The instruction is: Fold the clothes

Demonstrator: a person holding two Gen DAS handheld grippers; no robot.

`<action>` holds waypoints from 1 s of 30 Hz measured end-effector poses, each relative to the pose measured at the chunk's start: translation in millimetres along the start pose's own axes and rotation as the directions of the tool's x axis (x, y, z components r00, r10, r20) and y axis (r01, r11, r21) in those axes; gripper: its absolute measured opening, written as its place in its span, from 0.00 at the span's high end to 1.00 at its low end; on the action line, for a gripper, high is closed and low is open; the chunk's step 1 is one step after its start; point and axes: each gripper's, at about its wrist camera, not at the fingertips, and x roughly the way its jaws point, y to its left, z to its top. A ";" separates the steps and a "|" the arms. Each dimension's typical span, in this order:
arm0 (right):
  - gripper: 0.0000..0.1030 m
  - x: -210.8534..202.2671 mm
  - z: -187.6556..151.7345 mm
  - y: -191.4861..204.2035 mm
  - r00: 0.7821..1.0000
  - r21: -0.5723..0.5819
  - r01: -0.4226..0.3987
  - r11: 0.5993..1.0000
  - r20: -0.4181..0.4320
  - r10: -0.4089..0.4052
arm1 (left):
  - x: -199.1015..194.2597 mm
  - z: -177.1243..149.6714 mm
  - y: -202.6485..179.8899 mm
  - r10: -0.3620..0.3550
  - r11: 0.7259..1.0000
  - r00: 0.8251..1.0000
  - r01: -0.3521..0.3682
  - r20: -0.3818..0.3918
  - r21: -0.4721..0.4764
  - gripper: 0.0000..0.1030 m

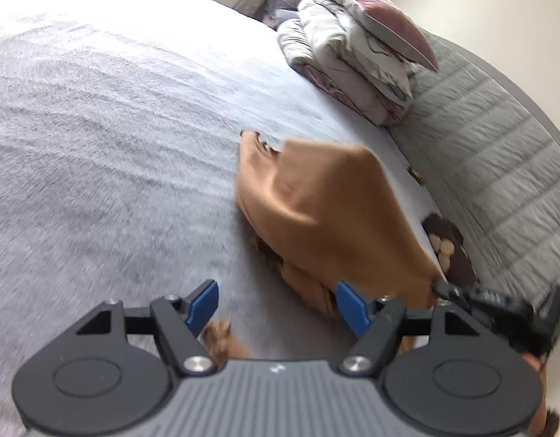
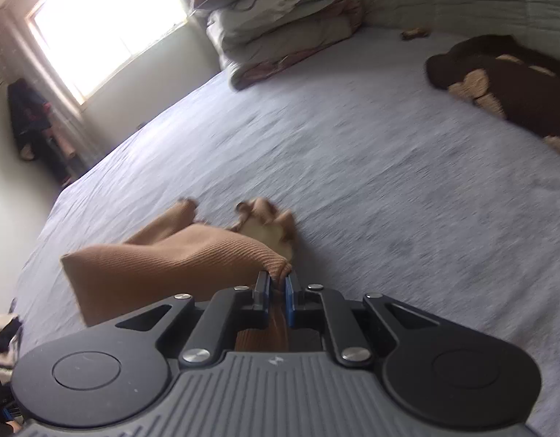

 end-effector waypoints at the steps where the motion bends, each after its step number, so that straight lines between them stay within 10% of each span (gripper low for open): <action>1: 0.91 0.4 2.3 -4.3 1.000 0.006 0.012 1.000 0.007 -0.012 | 5.0 4.6 0.8 -0.002 1.000 1.000 0.002 0.006 -0.018 0.29; 20: 0.91 16.2 16.5 -47.3 0.991 0.041 0.134 0.990 0.011 -0.134 | 90.4 49.8 3.3 -0.020 0.987 1.000 0.022 0.015 -0.160 0.25; 26: 0.91 24.4 12.1 -46.1 0.993 0.032 0.119 0.992 -0.033 -0.118 | 117.9 49.8 10.4 -0.171 0.949 0.985 0.167 0.009 -0.269 0.27; 30: 0.91 32.5 7.6 -43.0 0.992 0.041 0.102 0.994 -0.082 -0.098 | 132.0 40.2 6.7 -0.251 0.927 0.968 0.243 0.009 -0.287 0.61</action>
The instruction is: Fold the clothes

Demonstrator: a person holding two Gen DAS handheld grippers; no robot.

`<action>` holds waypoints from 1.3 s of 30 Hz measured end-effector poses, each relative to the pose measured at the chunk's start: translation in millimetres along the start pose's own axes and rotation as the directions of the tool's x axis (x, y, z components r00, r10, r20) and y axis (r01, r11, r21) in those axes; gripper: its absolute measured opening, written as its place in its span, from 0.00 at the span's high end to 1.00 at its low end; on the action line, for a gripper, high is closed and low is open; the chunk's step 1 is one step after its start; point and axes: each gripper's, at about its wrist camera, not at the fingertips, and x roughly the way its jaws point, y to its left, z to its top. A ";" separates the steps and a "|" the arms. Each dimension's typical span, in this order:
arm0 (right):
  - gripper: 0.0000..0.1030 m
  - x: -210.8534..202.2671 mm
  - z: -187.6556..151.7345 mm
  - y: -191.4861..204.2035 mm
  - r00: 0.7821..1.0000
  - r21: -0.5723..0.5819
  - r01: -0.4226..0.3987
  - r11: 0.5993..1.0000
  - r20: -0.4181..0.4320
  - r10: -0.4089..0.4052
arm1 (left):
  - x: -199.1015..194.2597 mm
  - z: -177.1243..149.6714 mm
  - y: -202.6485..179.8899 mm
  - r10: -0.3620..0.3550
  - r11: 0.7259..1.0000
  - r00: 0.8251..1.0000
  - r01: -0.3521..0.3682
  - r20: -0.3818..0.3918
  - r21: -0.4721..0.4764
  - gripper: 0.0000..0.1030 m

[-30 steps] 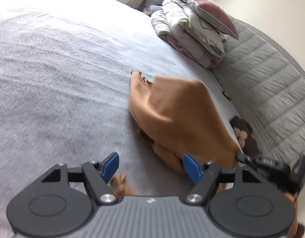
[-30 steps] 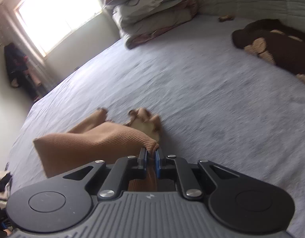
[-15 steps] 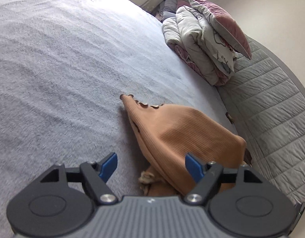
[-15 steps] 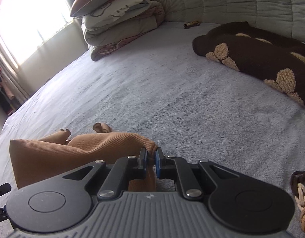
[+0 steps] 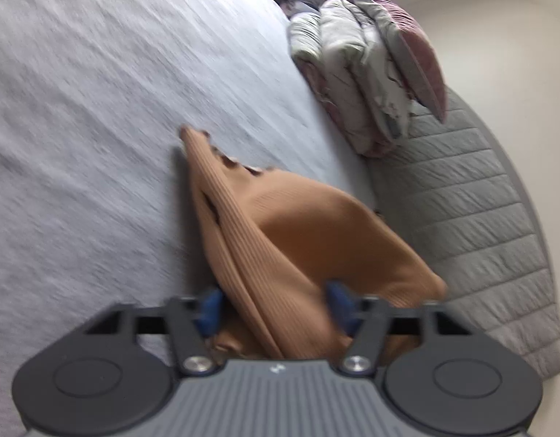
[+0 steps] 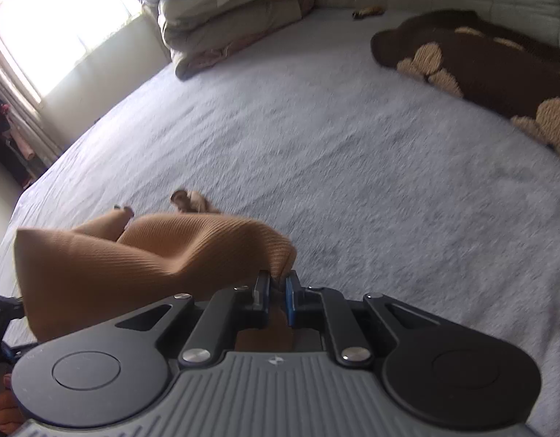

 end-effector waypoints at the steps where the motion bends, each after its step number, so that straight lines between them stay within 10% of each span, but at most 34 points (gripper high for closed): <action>1: 0.91 2.4 -1.1 1.1 1.000 0.007 -0.006 1.000 -0.014 0.006 | -0.5 -1.9 -1.7 0.008 1.000 1.000 -0.008 0.009 0.008 0.67; 15: 0.90 39.6 -24.2 73.7 0.990 -0.027 -0.083 0.996 -0.113 0.080 | -78.9 -22.8 -64.0 0.204 0.916 0.959 -0.259 0.199 0.305 0.86; 26: 0.91 43.0 -8.9 86.4 0.963 0.068 -0.241 0.968 -0.104 0.247 | -138.8 -62.0 -72.3 0.132 0.899 0.984 -0.170 0.121 0.404 0.87; 39: 0.91 8.0 21.6 56.4 0.988 0.026 -0.143 0.989 0.071 0.141 | -133.3 -121.5 -62.7 0.073 0.905 0.987 -0.006 -0.141 0.426 0.87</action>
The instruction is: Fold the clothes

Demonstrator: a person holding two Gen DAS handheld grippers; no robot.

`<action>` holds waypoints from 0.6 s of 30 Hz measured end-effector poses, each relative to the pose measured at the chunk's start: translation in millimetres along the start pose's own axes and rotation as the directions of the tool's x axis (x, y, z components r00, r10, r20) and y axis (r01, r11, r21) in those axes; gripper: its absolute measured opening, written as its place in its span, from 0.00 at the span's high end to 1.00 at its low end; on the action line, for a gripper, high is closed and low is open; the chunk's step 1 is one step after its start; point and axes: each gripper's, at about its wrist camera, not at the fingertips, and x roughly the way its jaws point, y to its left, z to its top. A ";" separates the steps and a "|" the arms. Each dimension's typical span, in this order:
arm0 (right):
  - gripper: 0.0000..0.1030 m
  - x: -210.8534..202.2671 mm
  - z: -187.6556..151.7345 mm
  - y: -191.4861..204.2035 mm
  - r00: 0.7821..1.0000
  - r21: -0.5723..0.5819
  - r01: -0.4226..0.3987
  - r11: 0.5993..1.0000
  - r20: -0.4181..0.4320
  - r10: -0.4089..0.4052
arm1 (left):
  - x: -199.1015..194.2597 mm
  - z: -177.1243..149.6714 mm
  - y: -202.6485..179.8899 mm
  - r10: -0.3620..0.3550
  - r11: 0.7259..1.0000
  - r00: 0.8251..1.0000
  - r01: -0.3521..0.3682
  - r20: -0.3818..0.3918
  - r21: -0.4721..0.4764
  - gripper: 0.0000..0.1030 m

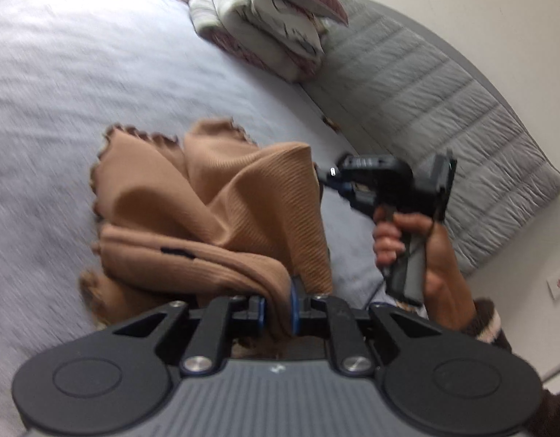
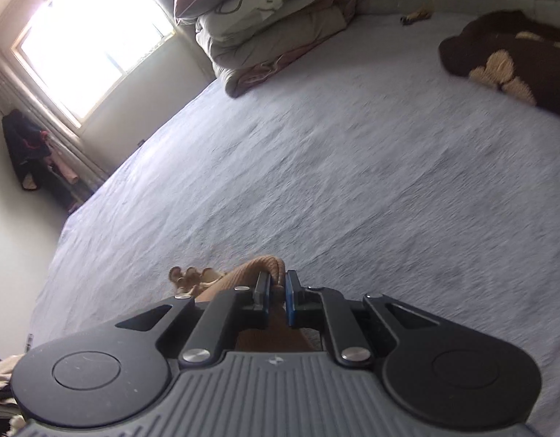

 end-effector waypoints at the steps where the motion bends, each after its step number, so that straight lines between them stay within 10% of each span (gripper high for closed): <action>1: 0.91 0.9 1.2 -1.7 1.000 -0.013 0.014 1.000 -0.002 -0.014 | 2.3 -1.2 0.5 0.002 1.000 1.000 -0.002 -0.011 0.011 0.87; 18: 0.91 8.5 -3.5 -43.2 0.987 -0.040 0.143 0.989 -0.068 -0.146 | -15.3 60.7 34.9 -0.062 0.998 0.998 0.062 -0.001 -0.032 0.42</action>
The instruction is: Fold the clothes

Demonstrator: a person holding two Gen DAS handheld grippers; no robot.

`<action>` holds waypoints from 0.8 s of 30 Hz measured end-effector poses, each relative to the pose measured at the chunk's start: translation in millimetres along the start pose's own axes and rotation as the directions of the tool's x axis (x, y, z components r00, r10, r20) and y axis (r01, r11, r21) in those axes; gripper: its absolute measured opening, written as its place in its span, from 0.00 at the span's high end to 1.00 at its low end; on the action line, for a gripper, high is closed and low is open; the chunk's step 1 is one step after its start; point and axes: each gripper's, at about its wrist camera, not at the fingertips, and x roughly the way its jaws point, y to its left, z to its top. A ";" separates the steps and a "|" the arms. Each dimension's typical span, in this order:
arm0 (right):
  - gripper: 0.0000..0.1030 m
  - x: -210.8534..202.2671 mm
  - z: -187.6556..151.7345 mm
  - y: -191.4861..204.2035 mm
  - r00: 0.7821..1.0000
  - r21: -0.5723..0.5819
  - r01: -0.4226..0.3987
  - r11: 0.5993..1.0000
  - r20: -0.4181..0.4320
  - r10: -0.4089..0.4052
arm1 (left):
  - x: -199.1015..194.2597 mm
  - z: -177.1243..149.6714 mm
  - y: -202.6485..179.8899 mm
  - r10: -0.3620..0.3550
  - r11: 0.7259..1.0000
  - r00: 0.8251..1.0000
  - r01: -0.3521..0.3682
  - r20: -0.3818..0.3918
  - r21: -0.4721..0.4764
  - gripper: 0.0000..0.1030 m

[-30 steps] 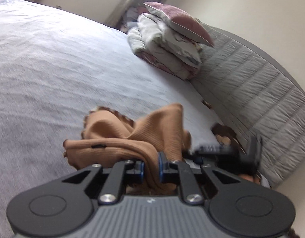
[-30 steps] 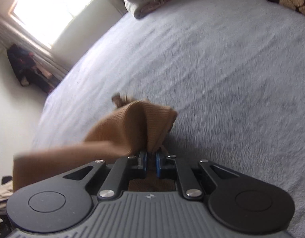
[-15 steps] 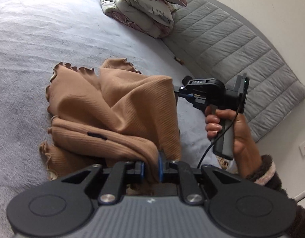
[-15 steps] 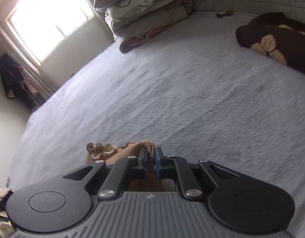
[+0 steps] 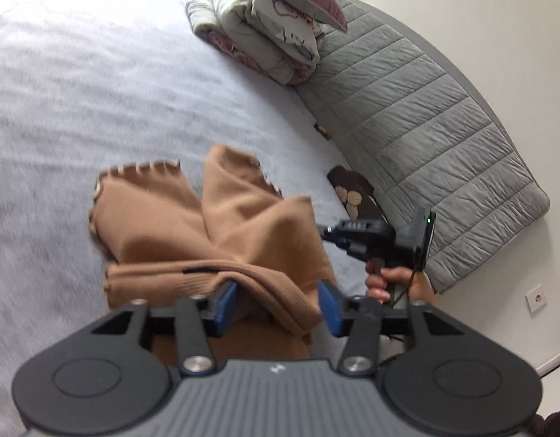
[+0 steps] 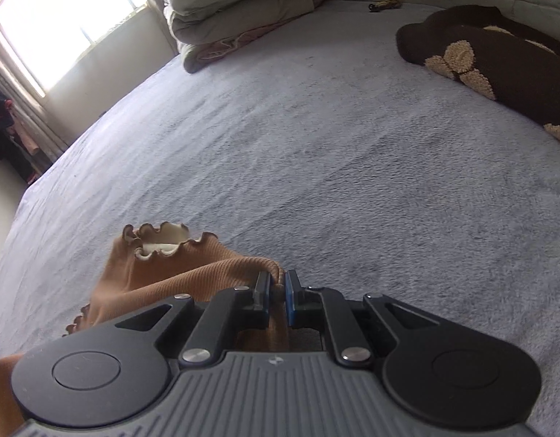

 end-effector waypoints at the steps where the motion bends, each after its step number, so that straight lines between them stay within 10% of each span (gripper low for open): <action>1: 0.91 0.8 1.4 -1.9 1.000 0.006 0.012 1.000 0.004 -0.012 | -0.4 4.4 0.0 0.005 1.000 1.000 -0.005 0.012 0.002 0.36; 11: 0.91 9.2 15.6 -16.7 0.999 0.049 0.042 0.998 0.016 -0.043 | 56.8 52.4 26.2 0.255 0.966 0.965 -0.251 0.066 -0.061 0.30; 16: 0.91 12.8 20.9 -20.4 1.000 0.082 0.001 0.997 0.000 -0.001 | 109.2 67.3 46.7 0.427 0.904 0.904 -0.426 0.027 -0.025 0.29; 24: 0.91 23.1 24.4 -22.5 0.998 0.106 -0.046 0.993 -0.042 0.050 | 141.3 80.9 59.8 0.462 0.887 0.887 -0.460 0.032 -0.053 0.29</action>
